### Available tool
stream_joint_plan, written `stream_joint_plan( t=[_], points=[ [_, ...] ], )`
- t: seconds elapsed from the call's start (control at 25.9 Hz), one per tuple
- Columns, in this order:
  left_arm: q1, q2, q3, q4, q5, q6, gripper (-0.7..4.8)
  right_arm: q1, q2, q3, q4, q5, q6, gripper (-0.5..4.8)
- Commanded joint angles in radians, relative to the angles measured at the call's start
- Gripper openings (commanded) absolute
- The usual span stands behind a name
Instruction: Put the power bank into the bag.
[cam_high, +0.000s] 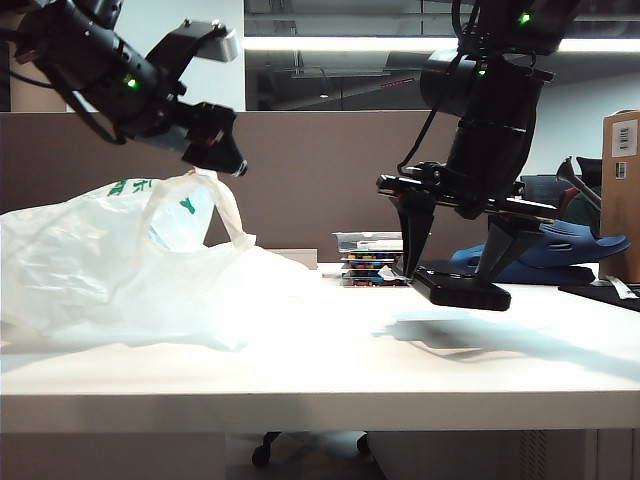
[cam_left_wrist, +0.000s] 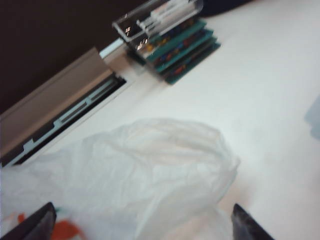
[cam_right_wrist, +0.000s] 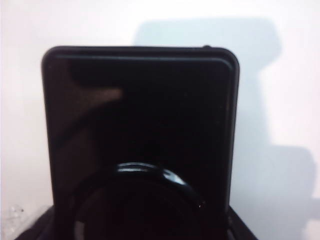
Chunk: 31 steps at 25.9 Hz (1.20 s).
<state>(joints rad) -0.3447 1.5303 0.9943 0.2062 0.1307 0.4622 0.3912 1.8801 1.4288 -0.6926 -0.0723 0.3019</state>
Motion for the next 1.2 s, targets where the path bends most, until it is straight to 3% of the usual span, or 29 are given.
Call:
stream_joint_plan(
  t=[0.04,0.23,0.27,0.31,0.5,0.58,0.73,0.85,1.08,1.2],
  points=[
    [0.003,0.018,0.012,0.009,-0.010,-0.006,4.79,0.002,-0.013,0.008,0.020,-0.013,0.000,2.59],
    [0.003,0.078,0.024,-0.011,-0.093,-0.006,4.79,0.002,-0.013,0.008,0.020,-0.013,0.000,2.59],
    [0.003,0.079,0.024,-0.012,-0.114,-0.006,4.47,0.001,-0.013,0.008,0.019,-0.017,0.000,2.59],
    [0.003,0.079,0.024,-0.013,-0.148,-0.006,3.53,0.001,-0.013,0.008,0.016,-0.018,0.000,2.59],
    [0.003,0.079,0.026,-0.010,-0.164,-0.002,-0.03,0.002,-0.013,0.008,0.016,-0.066,0.000,2.59],
    [0.003,0.078,0.026,-0.010,-0.126,-0.003,-0.06,0.002,-0.013,0.008,0.017,-0.122,0.000,2.59],
    [0.003,0.077,0.026,0.006,0.083,-0.011,-0.06,0.002,-0.013,0.008,0.016,-0.229,-0.019,2.58],
    [0.003,0.077,0.027,0.029,0.209,-0.085,-0.05,0.002,-0.013,0.008,0.016,-0.299,-0.023,2.28],
    [0.003,0.077,0.027,0.079,0.348,-0.165,-0.06,0.004,-0.013,0.008,0.016,-0.383,-0.041,2.28],
    [0.003,0.077,0.026,0.127,0.372,-0.240,-0.06,0.018,-0.015,0.008,0.016,-0.452,-0.042,2.28]
  ],
)
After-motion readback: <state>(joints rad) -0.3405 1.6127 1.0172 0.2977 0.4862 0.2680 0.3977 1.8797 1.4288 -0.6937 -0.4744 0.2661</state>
